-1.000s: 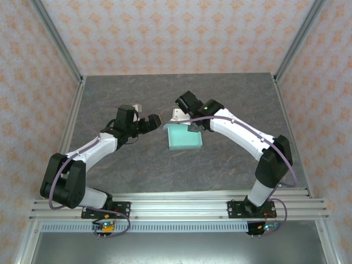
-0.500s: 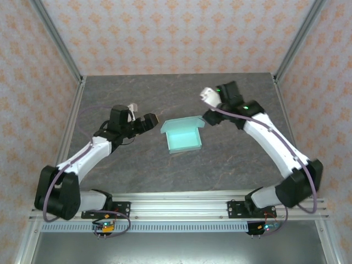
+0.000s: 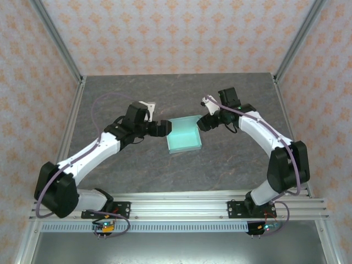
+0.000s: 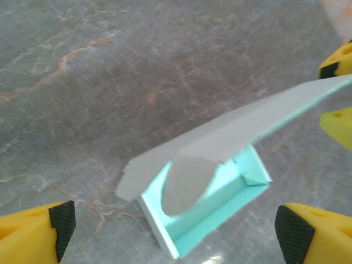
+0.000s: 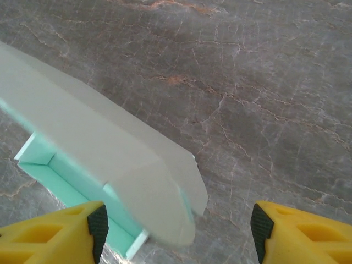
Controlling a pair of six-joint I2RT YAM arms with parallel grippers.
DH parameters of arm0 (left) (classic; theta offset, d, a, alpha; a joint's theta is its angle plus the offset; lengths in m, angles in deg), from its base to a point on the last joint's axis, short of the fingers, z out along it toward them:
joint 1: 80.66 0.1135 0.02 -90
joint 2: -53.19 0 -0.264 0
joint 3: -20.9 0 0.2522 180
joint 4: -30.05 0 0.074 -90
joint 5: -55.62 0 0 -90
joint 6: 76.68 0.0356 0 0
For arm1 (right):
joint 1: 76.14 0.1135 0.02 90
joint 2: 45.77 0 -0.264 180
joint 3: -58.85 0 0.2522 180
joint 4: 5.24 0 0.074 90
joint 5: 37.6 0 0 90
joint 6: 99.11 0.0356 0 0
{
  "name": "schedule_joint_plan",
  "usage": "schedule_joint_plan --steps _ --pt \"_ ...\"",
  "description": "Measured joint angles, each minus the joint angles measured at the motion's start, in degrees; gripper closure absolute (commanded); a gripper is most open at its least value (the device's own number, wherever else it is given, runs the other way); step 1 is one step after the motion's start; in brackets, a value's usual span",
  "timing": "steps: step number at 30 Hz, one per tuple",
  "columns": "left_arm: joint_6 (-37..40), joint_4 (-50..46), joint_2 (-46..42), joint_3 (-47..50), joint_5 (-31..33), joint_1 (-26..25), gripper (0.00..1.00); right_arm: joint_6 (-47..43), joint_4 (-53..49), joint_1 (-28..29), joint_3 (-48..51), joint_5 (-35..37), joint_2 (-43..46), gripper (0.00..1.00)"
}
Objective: Fold the paper box
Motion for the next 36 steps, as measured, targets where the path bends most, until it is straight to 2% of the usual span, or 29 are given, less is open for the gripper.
schedule_joint_plan --steps 3,5,7,10,16,20,25,28,34,35,36 --pt "1.3 -0.9 3.7 -1.6 1.9 0.0 0.18 0.6 0.4 0.0 -2.1 -2.0 -2.6 0.41" --pt "1.5 -1.5 5.3 -2.0 1.8 0.0 0.32 1.3 0.6 0.0 -3.1 -3.8 -3.5 0.51" --pt "1.6 -2.1 6.5 -2.6 1.4 0.0 0.40 2.3 0.6 0.0 -3.5 -5.3 -3.8 0.55" --pt "0.9 -2.5 7.4 -3.3 1.1 -0.2 0.48 3.7 0.5 0.4 -3.5 -5.7 -3.8 0.56" --pt "-0.3 -3.4 7.4 -3.3 2.7 -0.8 0.54 6.7 0.7 3.1 -1.1 -2.0 -2.0 0.52" --pt "-1.0 -3.7 7.7 -3.5 3.2 -0.7 0.64 8.3 0.8 4.3 0.6 -0.4 -1.1 0.55" --pt "-2.4 -4.3 9.5 -4.3 2.9 -0.8 0.69 12.5 2.9 5.4 1.5 1.2 -1.0 0.67" --pt "-3.6 -4.2 9.6 -4.3 2.7 -0.7 0.69 17.9 7.0 6.6 4.4 2.6 0.0 0.70" --pt "-5.6 -2.0 9.6 -4.2 1.4 -0.8 0.71 27.0 15.0 11.4 10.6 10.6 4.1 0.57" --pt "-5.7 -1.8 9.6 -4.1 1.4 -0.7 0.69 27.6 15.4 12.1 10.6 11.5 4.3 0.56" --pt "-5.8 -1.7 9.6 -4.1 1.3 -0.8 0.63 28.0 16.0 12.7 10.6 12.4 4.6 0.54"
